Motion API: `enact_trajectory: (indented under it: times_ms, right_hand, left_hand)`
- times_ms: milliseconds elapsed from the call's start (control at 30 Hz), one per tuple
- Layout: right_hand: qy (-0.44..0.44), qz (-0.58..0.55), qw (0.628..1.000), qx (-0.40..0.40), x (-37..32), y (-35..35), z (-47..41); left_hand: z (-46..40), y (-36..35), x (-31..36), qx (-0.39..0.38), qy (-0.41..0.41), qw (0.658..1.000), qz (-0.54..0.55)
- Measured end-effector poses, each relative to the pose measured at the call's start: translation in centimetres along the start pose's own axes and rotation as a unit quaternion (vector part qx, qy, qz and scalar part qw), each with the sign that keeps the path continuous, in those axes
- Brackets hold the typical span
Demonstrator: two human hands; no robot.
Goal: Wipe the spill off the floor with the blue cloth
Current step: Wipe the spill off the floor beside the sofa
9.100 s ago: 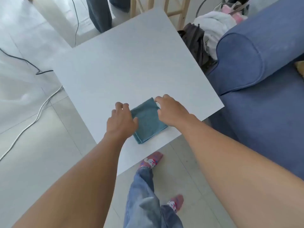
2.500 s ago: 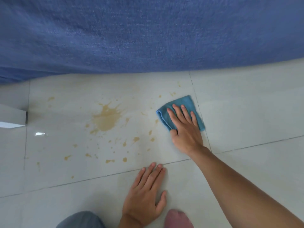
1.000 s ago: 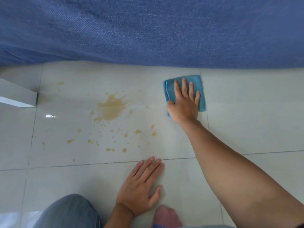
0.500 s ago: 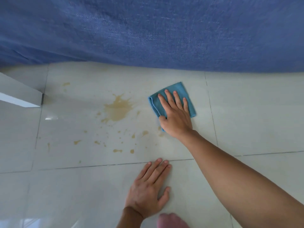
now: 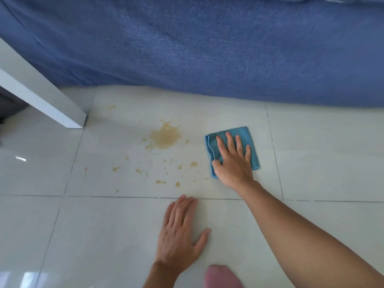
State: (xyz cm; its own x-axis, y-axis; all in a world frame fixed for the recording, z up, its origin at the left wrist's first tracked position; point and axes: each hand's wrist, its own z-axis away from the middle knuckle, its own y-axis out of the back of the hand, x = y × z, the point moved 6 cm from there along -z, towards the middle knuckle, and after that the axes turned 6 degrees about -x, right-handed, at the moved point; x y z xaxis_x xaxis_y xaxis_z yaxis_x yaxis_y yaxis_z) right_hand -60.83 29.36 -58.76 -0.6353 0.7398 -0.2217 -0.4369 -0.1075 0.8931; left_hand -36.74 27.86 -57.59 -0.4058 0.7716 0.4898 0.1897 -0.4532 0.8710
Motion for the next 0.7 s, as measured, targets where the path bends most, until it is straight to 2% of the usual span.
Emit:
enact_trajectory:
  times_ms: [100, 167, 267, 367, 433, 567, 600, 700]
  right_hand:
    - [0.079, 0.028, 0.996, -0.002, -0.5, -1.7, 2.5]
    - [0.083, 0.037, 0.996, -0.005, 0.6, -1.5, 2.9]
    - [0.039, 0.024, 0.999, 0.013, -0.9, -1.7, 2.6]
    - [0.086, 0.024, 0.996, 0.022, -3.1, -3.4, 5.4]
    - [0.101, 0.039, 0.994, 0.018, -2.1, -3.3, 6.2]
    - [-0.034, 0.008, 0.999, 0.027, -2.3, -1.9, 2.9]
    - [-0.032, 0.006, 0.999, 0.031, -3.5, -2.2, 2.8]
    - [0.074, 0.036, 0.996, 0.027, -5.9, -4.5, 6.2]
  left_hand:
    - [2.4, 1.6, -3.7, 0.069, 0.168, 0.983, -0.004]
    - [3.3, 2.3, -5.7, 0.062, 0.225, 0.972, -0.022]
    - [3.4, 2.4, -6.6, 0.03, 0.238, 0.97, -0.046]
    - [3.5, 2.4, -6.2, 0.021, 0.239, 0.97, -0.044]
    - [3.6, 2.6, -6.4, 0.018, 0.24, 0.97, -0.043]
    - [3.5, 2.5, -6.4, 0.021, 0.239, 0.97, -0.045]
    - [3.5, 2.4, -6.5, 0.021, 0.242, 0.969, -0.047]
    - [3.9, 2.6, -6.6, 0.027, 0.251, 0.966, -0.051]
